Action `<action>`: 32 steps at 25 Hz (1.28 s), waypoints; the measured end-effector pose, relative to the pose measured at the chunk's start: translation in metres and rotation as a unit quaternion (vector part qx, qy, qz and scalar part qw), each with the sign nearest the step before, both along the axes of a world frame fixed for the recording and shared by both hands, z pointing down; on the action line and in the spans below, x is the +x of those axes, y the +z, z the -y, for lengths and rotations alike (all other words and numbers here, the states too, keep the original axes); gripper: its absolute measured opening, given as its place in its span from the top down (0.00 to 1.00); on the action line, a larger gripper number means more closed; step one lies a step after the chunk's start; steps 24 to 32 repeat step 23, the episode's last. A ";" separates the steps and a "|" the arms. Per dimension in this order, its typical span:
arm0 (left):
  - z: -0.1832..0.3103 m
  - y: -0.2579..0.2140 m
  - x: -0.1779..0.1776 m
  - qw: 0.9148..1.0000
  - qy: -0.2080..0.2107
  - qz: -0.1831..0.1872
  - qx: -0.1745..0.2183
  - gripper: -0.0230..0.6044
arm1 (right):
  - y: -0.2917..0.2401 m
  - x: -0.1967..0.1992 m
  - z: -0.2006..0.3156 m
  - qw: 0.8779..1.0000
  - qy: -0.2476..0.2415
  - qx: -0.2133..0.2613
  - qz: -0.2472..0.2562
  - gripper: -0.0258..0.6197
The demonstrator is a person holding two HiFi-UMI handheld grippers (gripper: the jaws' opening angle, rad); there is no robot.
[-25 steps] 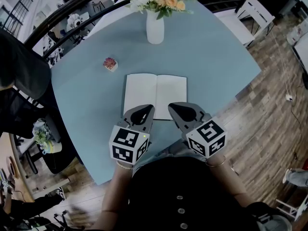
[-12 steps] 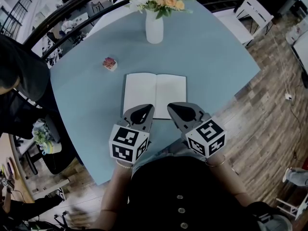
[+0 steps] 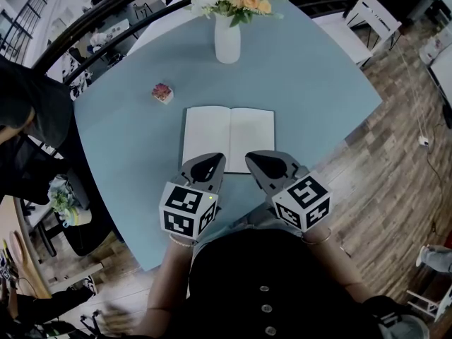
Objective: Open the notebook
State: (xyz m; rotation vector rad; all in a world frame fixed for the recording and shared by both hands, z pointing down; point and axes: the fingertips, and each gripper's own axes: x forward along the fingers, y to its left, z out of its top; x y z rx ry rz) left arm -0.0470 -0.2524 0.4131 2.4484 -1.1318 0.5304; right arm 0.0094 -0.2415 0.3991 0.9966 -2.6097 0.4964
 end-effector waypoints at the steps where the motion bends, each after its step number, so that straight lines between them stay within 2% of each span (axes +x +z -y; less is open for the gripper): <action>1: 0.000 0.001 0.000 1.000 0.000 0.000 -0.001 0.94 | 0.001 0.000 0.000 1.000 -0.001 0.000 -0.001 0.96; 32: -0.011 0.003 -0.001 1.000 -0.006 -0.012 -0.005 0.94 | 0.004 -0.001 -0.011 1.000 0.002 -0.008 0.005 0.96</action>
